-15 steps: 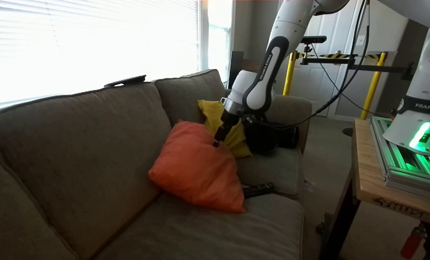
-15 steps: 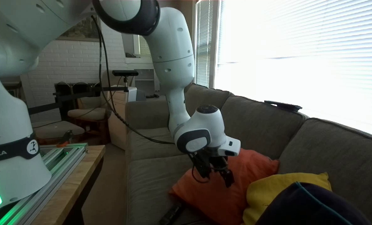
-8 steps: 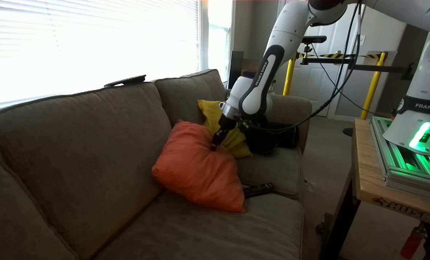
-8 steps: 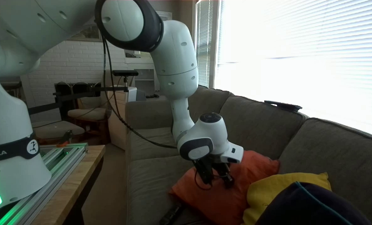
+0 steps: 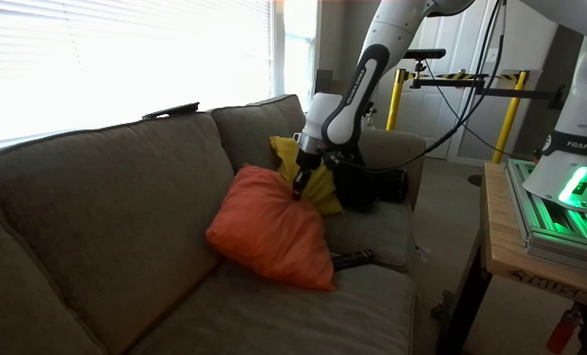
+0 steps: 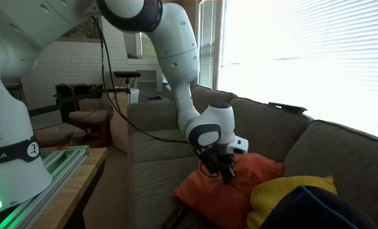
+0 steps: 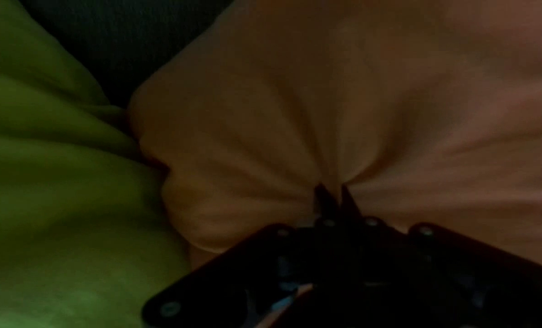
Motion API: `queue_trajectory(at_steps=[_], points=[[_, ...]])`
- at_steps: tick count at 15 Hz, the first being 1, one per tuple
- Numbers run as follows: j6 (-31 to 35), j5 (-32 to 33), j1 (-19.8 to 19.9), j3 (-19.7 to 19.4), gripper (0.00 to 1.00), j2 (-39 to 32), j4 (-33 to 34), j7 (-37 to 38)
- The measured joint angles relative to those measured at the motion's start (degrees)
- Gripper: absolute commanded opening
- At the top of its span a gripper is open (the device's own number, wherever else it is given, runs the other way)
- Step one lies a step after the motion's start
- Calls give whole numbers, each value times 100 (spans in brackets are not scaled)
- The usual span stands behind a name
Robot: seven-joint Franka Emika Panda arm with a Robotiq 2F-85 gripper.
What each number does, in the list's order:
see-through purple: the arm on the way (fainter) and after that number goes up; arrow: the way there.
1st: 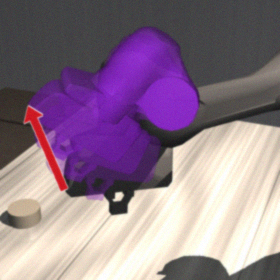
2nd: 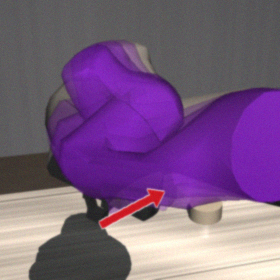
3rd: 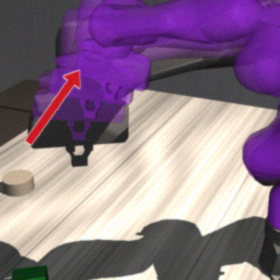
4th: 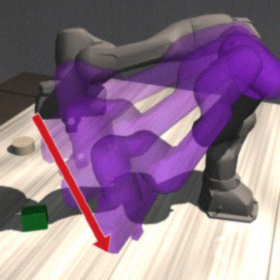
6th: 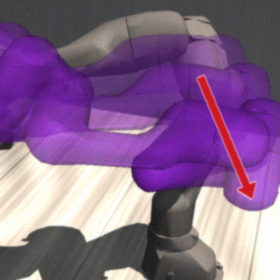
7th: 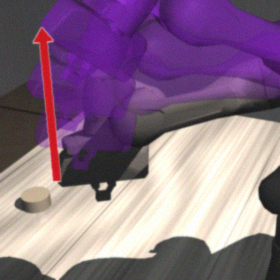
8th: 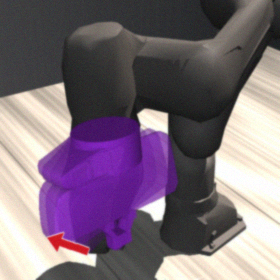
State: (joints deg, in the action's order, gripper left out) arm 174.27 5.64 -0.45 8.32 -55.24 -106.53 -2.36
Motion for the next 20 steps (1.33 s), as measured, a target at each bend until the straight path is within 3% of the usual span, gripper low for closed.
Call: queue_trajectory(at_steps=[5, 8, 20], points=[[-1730, 0, -144, -131, 1, 815, -154, 0], [-2446, 3, -242, -210, 1, 1138, -162, -4], [-4070, 3, -297, -254, 1, 1715, -361, -58]])
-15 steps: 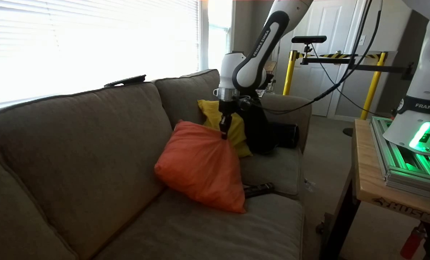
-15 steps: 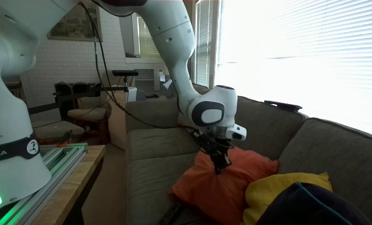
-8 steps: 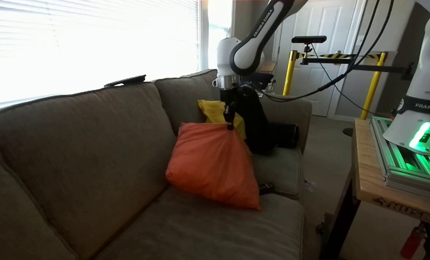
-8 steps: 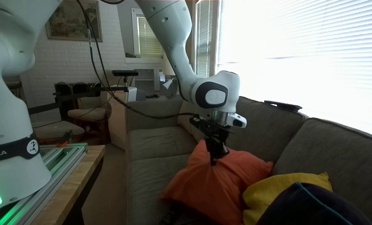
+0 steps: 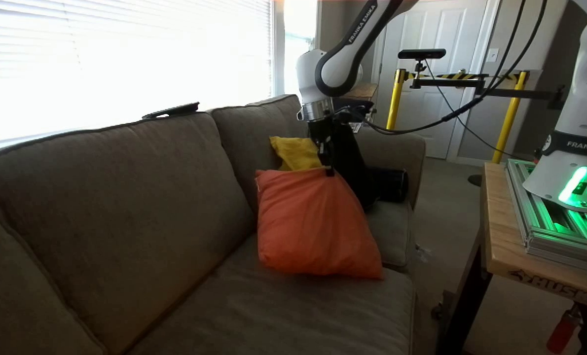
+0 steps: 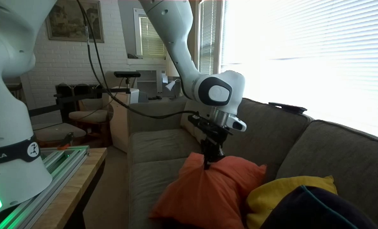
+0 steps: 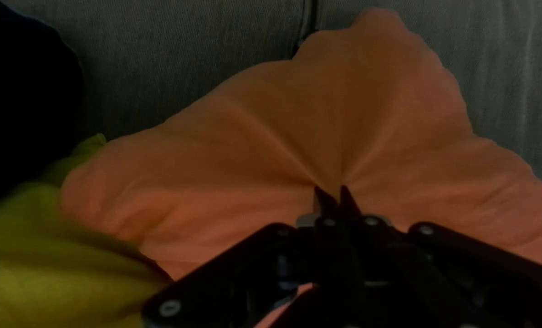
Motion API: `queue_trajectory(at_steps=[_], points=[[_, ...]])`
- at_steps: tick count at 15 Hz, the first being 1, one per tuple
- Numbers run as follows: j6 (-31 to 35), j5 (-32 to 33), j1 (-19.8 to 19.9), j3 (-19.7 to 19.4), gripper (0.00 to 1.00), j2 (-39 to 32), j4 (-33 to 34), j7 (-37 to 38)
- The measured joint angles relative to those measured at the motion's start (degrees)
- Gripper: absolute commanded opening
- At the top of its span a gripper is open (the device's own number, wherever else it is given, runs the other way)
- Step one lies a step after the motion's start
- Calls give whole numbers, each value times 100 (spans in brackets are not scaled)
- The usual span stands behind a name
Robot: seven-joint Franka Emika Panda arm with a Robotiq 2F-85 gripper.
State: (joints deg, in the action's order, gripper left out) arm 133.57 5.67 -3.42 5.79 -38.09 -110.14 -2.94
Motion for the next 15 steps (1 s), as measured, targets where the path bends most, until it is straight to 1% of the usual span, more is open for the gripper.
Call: queue_trajectory(at_steps=[5, 6, 7, 8, 12, 13, 15], points=[[88, 49, -83, -258, 1, -58, -80, 1], [158, 64, -107, -320, 28, -100, -78, 16], [244, 82, -136, -385, 29, -152, -72, 44], [386, 104, -168, -448, 34, -218, -65, 81], [1155, 113, -264, -602, 62, -409, -65, 210], [1426, 114, -296, -629, 70, -426, -71, 239], [2165, 194, -415, -726, 83, -430, -111, 274]])
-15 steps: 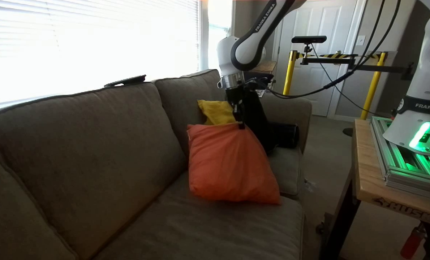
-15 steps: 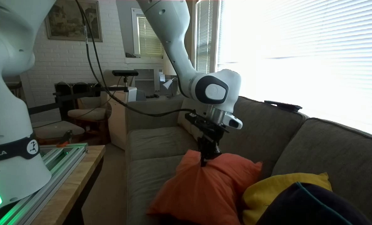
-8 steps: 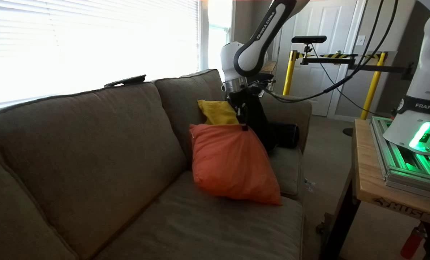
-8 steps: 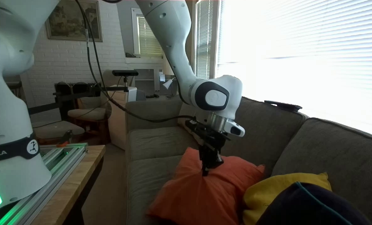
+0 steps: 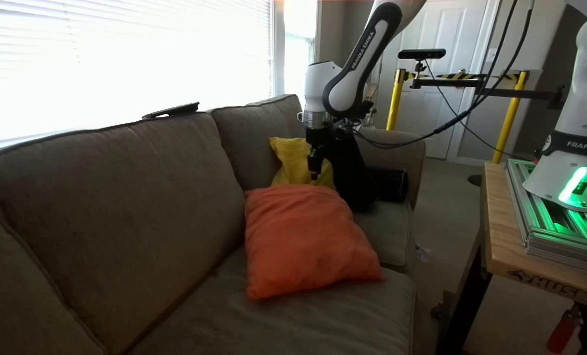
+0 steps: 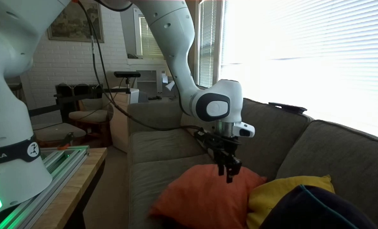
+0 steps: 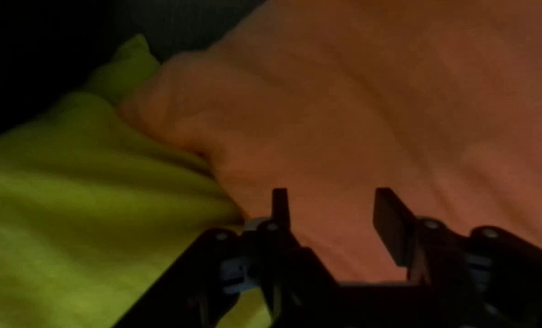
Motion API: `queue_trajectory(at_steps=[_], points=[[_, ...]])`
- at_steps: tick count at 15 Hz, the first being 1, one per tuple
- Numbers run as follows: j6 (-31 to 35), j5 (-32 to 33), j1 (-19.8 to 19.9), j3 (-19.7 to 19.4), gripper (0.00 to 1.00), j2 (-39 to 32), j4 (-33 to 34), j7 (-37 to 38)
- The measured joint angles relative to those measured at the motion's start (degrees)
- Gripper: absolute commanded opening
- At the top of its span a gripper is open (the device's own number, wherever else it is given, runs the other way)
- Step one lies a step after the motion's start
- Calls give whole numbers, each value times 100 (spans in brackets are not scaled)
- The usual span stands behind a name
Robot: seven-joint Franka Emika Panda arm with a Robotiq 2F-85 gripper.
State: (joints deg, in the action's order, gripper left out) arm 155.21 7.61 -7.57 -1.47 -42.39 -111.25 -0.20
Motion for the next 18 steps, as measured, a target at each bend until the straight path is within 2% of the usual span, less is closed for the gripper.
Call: queue_trajectory(at_steps=[2, 6, 9, 11, 13, 15, 18], points=[[788, 103, -163, -156, 99, 23, -59, 22], [2238, 156, -466, -686, 100, 36, -89, 23], [3288, 115, -789, -1385, 100, -199, 1, 23], [3862, -138, -1110, -1947, 100, -521, 172, 19], [4167, -526, -1538, -2582, 100, -943, 410, 32], [4178, -1257, -2071, -3263, 100, -1432, 646, 47], [3636, -2294, -2671, -3874, 100, -2095, 920, 118]])
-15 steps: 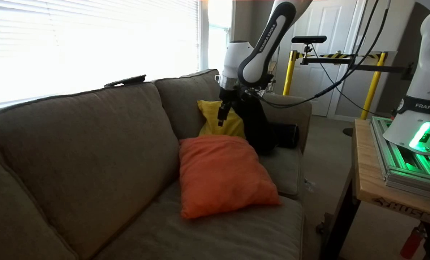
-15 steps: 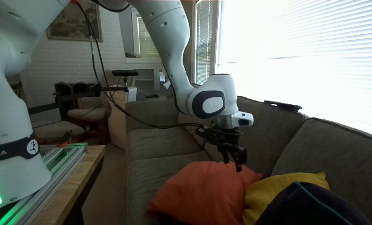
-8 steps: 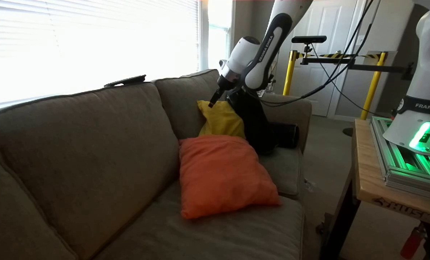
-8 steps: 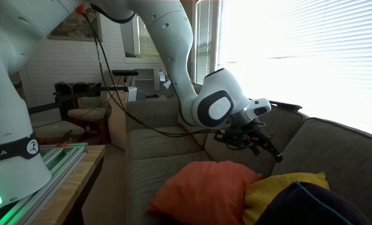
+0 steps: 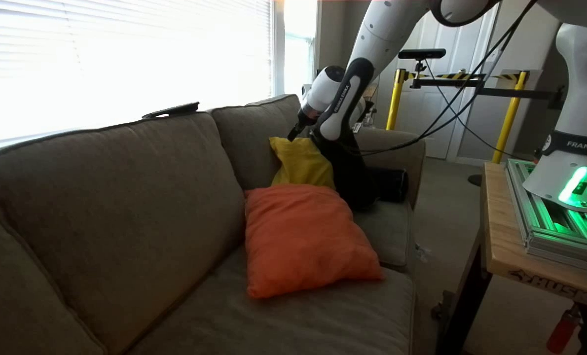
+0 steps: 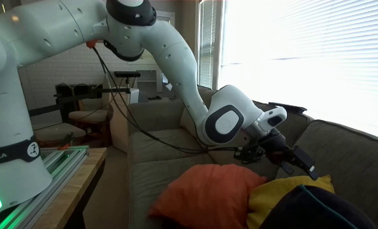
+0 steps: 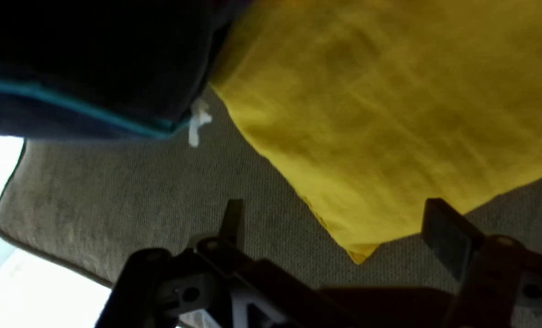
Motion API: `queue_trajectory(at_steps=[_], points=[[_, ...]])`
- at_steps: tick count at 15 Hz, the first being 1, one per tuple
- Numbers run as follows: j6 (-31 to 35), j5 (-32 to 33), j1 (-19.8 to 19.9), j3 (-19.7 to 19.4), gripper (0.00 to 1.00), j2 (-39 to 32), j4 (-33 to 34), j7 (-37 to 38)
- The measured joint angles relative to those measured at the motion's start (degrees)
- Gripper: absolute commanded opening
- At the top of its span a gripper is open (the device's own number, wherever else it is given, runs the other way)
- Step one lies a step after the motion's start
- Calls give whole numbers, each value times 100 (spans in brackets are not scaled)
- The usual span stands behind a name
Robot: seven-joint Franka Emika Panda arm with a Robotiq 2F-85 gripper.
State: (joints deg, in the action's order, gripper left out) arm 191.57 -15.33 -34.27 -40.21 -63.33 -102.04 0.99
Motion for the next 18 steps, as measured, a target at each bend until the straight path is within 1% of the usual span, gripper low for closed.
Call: queue_trajectory(at_steps=[2, 5, 6, 7, 8, 10, 13, 16, 17, 18], points=[[-650, -129, -212, -163, 100, -292, 162, 345], [-1375, -63, -248, -115, 100, -481, 401, 823], [-1510, -18, -223, -75, 75, -515, 476, 950], [-1588, 38, -173, -10, 72, -541, 549, 1057], [-1611, 101, -101, 74, 66, -560, 626, 1133], [-1610, 210, 102, 293, 50, -589, 784, 1241], [-1574, 286, 446, 638, 30, -646, 1027, 1295], [-1543, 316, 663, 863, 8, -661, 1175, 1324], [-1521, 316, 687, 898, 2, -653, 1197, 1342], [-1494, 316, 695, 931, 0, -631, 1202, 1364]])
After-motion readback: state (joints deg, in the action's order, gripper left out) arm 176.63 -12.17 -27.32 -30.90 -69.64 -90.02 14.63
